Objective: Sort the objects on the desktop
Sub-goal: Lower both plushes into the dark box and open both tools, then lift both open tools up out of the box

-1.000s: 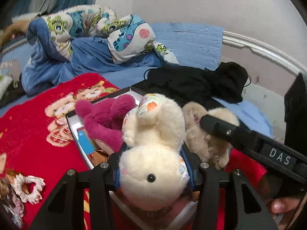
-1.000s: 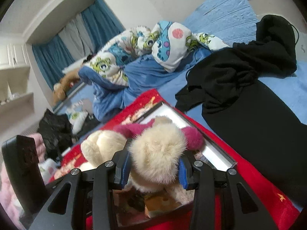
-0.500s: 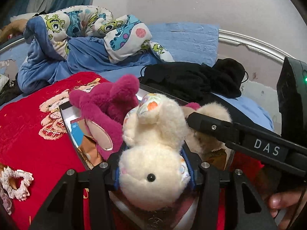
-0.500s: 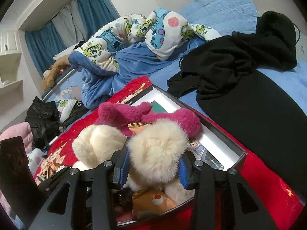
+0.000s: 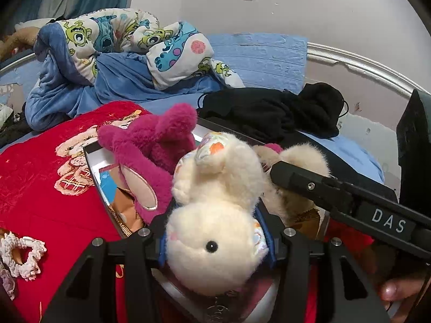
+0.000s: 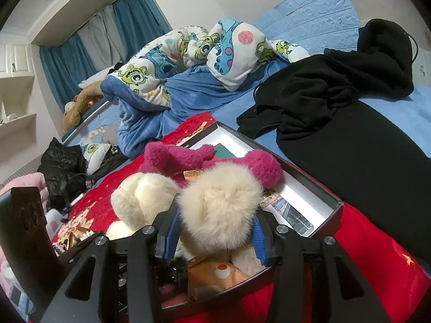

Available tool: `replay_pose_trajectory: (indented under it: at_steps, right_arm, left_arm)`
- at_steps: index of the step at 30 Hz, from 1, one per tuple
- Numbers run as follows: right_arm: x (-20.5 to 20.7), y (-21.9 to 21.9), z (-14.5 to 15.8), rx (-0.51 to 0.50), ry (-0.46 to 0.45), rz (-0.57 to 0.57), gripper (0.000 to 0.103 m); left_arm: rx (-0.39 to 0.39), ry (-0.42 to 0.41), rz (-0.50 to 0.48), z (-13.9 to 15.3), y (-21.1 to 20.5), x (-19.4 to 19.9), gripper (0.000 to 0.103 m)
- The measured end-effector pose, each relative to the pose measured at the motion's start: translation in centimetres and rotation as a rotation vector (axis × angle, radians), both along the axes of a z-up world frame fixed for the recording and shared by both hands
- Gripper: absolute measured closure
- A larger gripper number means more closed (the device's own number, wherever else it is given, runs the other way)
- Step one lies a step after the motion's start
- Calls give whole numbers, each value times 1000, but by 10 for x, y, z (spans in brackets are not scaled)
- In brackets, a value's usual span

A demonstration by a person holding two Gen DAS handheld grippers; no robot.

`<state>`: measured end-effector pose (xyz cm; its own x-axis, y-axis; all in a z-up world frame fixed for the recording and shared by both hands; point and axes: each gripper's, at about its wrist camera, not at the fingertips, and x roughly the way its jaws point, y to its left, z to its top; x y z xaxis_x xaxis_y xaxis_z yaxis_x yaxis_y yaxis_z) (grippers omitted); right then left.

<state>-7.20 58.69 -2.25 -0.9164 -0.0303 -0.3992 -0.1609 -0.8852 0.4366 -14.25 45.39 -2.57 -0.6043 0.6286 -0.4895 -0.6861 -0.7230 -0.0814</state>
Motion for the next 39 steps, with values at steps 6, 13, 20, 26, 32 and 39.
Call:
replay_pose_trajectory:
  at_steps: [6,13,20,26,32,39]
  right_arm:
    - [0,-1,0,6,2,-3,59]
    - [4,-4,3,14,21,0,55]
    - [7,-8,5,41,24,-24,42]
    - [12,-9,9,54,48,-37,0]
    - [12,-11,12,92,11,-72,0]
    - [18,-2,14,59,20,-145,0]
  left_arm:
    - [-2,7,2,0,0,1,49]
    - [-12,45,19,3,-1,8,47]
    - [5,109,9,10,-3,19,24]
    - [30,181,-30,18,-7,36,0]
    - [50,177,-38,23,-9,39,0]
    - [83,155,-14,23,-17,33,0]
